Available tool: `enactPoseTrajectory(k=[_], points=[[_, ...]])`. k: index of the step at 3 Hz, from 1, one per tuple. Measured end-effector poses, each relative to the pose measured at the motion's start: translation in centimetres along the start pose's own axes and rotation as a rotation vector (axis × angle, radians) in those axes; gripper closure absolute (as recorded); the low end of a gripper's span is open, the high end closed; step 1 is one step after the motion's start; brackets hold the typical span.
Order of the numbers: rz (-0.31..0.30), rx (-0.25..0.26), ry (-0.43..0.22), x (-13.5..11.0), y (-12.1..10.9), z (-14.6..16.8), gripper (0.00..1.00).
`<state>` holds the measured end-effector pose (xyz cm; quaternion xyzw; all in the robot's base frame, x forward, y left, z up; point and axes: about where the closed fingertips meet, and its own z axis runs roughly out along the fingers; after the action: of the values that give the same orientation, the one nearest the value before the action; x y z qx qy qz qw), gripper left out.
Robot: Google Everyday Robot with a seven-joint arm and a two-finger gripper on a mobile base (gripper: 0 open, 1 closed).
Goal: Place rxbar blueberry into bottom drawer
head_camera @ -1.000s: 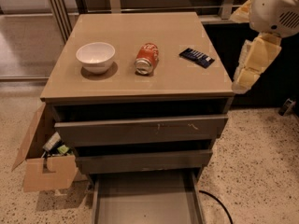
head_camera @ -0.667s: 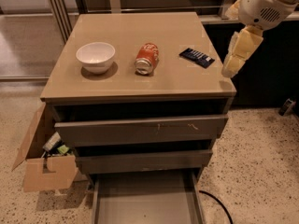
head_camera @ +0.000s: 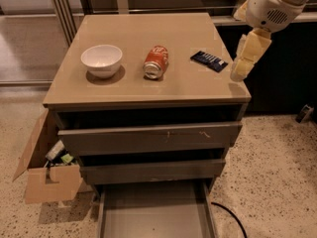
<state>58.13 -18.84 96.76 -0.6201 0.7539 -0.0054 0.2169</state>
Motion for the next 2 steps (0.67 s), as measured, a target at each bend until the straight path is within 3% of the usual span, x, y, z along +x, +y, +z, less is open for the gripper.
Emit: enactPoseTrajectory(k=[2], points=[[0.001,0.035,-0.024,1.0,-5.6,3.8,0.00]])
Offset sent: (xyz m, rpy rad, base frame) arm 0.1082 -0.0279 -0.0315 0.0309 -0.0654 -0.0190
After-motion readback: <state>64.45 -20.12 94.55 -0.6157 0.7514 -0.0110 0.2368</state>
